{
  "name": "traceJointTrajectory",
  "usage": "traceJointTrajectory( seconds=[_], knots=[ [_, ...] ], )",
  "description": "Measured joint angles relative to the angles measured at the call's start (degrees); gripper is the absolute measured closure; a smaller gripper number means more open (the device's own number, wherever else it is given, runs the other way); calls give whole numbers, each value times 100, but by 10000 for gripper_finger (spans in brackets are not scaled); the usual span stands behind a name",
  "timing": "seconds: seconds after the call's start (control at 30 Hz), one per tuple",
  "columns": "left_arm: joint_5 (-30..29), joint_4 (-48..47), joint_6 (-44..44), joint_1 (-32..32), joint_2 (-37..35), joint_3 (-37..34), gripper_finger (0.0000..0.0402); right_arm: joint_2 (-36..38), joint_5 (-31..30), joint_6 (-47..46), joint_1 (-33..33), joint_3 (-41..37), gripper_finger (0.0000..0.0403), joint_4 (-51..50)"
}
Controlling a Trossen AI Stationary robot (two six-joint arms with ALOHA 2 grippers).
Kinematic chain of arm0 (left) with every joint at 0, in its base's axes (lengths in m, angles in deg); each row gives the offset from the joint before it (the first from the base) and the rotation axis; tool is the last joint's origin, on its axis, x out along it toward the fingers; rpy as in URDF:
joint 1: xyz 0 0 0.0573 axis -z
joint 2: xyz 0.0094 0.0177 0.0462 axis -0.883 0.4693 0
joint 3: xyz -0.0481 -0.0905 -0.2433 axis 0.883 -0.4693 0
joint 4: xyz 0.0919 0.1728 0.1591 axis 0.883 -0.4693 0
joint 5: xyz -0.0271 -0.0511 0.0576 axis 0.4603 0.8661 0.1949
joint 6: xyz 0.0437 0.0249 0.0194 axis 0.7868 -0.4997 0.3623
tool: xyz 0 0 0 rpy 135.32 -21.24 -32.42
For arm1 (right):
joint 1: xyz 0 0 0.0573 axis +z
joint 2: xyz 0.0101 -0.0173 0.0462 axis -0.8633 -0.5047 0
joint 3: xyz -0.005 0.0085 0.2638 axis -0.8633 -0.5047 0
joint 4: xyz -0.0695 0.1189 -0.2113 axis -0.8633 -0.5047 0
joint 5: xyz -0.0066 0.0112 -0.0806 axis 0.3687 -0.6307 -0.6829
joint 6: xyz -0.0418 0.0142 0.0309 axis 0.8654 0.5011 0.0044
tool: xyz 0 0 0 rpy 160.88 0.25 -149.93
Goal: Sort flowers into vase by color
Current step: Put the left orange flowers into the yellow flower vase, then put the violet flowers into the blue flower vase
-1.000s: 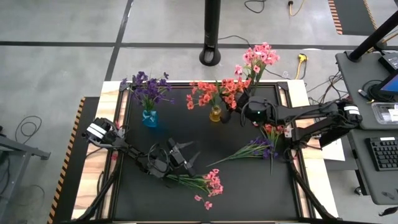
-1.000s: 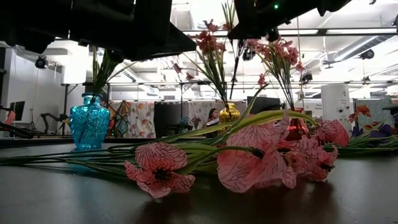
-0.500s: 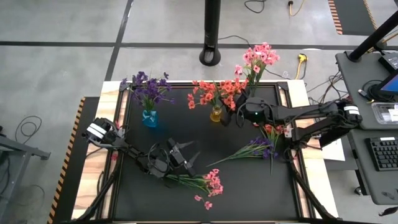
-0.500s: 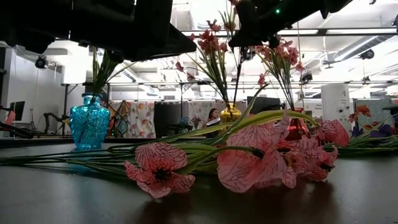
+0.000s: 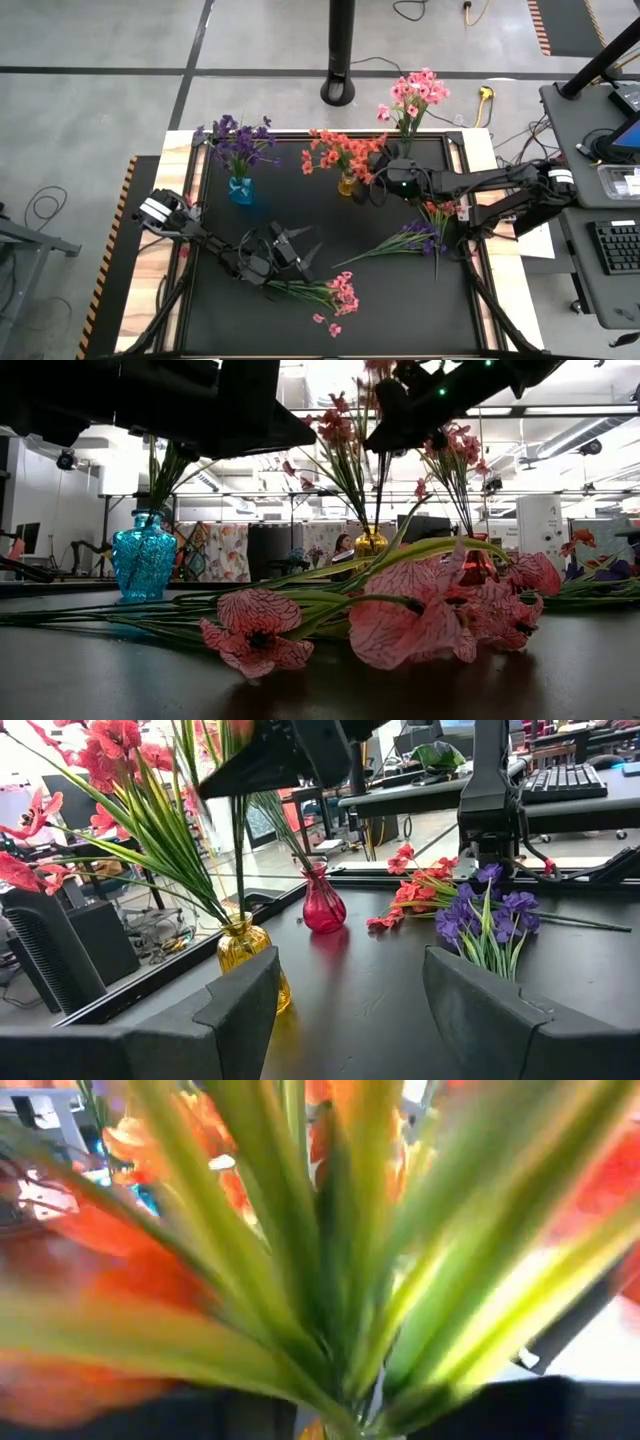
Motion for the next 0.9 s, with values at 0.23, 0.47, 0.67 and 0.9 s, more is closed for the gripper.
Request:
traceJointTrajectory(
  seconds=[0.23,0.47,0.67,0.9],
  knots=[
    [0,-38,-3,-2,0,-2,174,96,0,-275,0,0,207,-544],
    [0,-68,-96,-4,0,-2,174,261,-1,-469,0,0,137,-1226],
    [23,-258,-238,-4,0,-2,174,499,9,-715,36,0,101,-1802],
    [1310,-537,-582,-19,-15,-2,174,820,25,-1040,177,0,94,-2547]
  ],
)
